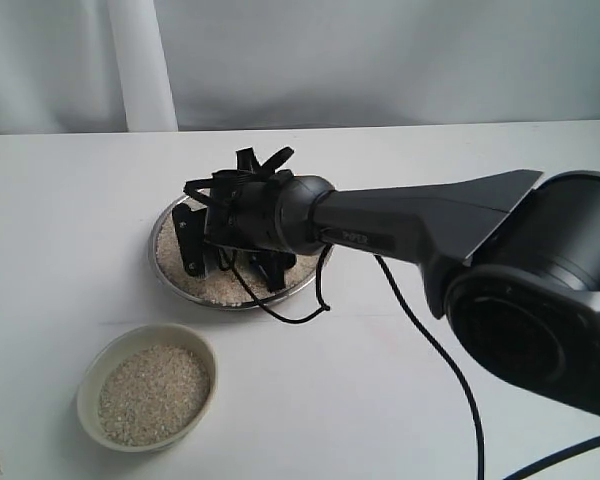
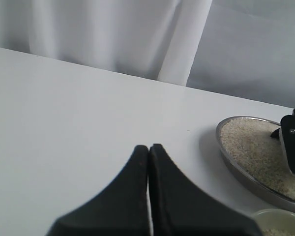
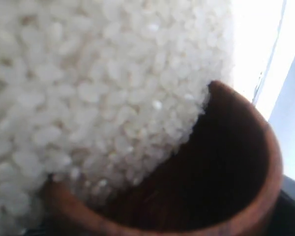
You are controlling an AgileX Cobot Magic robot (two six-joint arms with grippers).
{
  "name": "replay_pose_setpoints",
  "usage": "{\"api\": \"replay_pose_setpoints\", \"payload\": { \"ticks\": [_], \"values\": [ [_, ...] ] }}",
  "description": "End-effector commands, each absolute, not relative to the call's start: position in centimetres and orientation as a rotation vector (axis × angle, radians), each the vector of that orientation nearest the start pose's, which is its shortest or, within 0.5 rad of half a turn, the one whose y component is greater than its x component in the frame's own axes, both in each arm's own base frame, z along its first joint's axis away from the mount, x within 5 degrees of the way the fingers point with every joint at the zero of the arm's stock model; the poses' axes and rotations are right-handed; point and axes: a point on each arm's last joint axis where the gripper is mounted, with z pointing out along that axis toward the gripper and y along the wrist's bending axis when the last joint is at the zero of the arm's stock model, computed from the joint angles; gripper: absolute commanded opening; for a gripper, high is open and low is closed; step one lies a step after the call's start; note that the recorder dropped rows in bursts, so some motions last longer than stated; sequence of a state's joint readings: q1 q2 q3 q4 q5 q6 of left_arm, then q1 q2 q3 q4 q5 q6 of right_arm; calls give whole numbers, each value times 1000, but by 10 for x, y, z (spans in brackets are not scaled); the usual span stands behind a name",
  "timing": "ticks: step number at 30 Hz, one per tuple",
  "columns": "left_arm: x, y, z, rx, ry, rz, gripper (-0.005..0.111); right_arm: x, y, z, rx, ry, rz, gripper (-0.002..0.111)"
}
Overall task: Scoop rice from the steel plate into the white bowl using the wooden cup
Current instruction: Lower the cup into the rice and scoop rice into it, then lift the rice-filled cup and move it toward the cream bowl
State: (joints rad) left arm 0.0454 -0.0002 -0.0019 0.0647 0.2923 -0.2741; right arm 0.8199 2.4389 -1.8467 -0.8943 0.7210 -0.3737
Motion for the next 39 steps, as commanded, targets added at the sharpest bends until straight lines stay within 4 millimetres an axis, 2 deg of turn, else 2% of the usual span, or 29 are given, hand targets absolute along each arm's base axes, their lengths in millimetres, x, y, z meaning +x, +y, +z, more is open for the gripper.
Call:
{"api": "replay_pose_setpoints", "payload": {
  "ticks": [1, 18, 25, 29, 33, 39],
  "values": [
    [55, 4, 187, -241, 1754, -111, 0, 382, 346, 103, -1897, 1723, -589, 0],
    [55, 4, 187, -241, 1754, -111, 0, 395, 341, 102, -1699, 1850, -318, 0],
    [55, 4, 187, -241, 1754, -111, 0, 401, 337, 108, -1570, 1920, -203, 0],
    [55, 4, 187, -241, 1754, -111, 0, 408, 329, 120, -1492, 1954, -161, 0],
    [55, 4, 187, -241, 1754, -111, 0, 411, 333, 139, -1385, 1905, -66, 0],
    [55, 4, 187, -241, 1754, -111, 0, 400, 327, 160, -1301, 1836, 11, 0]
  ]
}}
